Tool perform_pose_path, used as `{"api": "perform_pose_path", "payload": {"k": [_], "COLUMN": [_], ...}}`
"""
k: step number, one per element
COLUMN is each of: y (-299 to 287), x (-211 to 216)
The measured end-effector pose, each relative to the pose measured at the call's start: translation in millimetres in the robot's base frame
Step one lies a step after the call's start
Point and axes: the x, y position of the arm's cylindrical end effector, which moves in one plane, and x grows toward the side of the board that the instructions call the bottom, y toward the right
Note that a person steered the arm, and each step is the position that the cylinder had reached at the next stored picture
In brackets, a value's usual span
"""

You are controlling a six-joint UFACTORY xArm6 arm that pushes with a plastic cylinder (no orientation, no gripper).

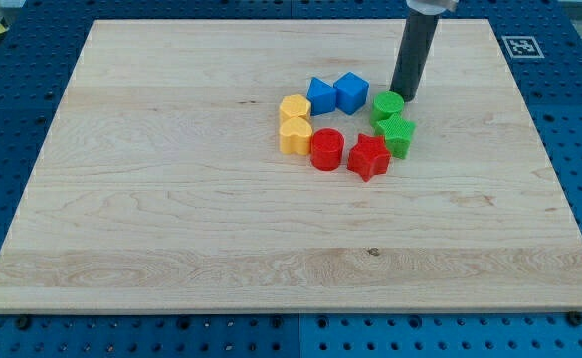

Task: Separate the blue cube from green circle

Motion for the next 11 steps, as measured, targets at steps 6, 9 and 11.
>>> {"api": "perform_pose_path", "payload": {"k": [6, 9, 11], "y": [-67, -100, -139], "x": [13, 53, 63]}}
